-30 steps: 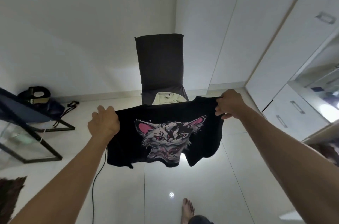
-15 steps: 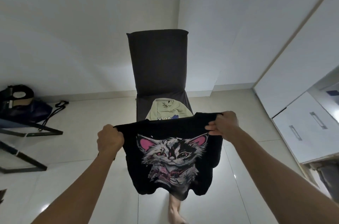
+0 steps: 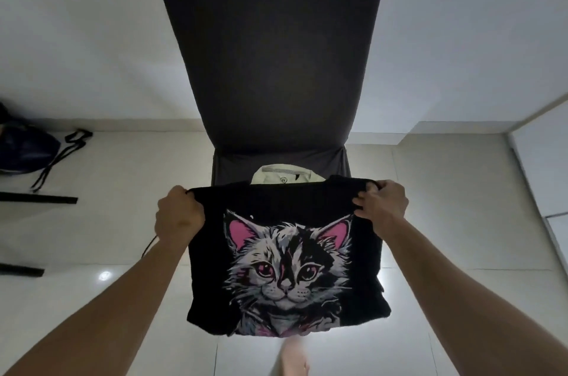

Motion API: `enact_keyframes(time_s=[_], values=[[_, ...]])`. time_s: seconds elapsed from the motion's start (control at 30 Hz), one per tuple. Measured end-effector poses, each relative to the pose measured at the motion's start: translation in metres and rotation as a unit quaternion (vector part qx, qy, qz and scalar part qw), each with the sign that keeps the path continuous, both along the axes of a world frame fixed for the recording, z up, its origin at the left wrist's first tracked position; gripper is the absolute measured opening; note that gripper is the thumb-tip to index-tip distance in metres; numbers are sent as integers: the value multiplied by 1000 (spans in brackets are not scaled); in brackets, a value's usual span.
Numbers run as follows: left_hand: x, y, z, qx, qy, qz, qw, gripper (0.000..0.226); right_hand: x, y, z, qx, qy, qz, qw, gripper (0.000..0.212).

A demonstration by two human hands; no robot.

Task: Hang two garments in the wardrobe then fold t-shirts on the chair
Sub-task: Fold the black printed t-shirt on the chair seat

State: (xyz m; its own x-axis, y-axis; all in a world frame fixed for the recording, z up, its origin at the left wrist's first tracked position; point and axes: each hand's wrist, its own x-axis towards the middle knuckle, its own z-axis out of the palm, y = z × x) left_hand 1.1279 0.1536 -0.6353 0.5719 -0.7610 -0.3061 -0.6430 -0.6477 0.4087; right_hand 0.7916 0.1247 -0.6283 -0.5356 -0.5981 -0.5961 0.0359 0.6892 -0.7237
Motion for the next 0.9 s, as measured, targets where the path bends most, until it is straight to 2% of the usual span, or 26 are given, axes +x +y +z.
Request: enact_keyframes(time_s=[0.13,0.23,0.33,0.47,0.57,0.67,0.77,0.83,0.9], values=[[-2,-41,-32,42,-64,8,997,24,0,-44,-46,5,44,31,999,12],[-4,-61,-53,75,-106,1,992,28,1,-70,-73,22,65,35,997,21],[-5,-74,-70,79,-114,-15,990,27,-1,-88,-95,35,64,42,996,21],[-5,-88,-91,96,-123,-37,987,25,-8,-102,-145,34,115,69,990,12],[-6,-84,-106,126,-131,-67,981,35,10,-92,-142,24,138,118,983,7],[-9,-67,-118,43,-179,-191,964,43,21,-73,-134,-18,147,203,968,32],[-23,-45,-126,-64,-170,-369,911,39,41,-41,-131,-88,211,296,927,49],[-36,-28,-131,-60,-129,-469,872,47,58,-8,-137,-86,275,349,892,54],[-43,-14,-138,5,-108,-545,832,57,77,27,-140,-80,334,378,860,55]])
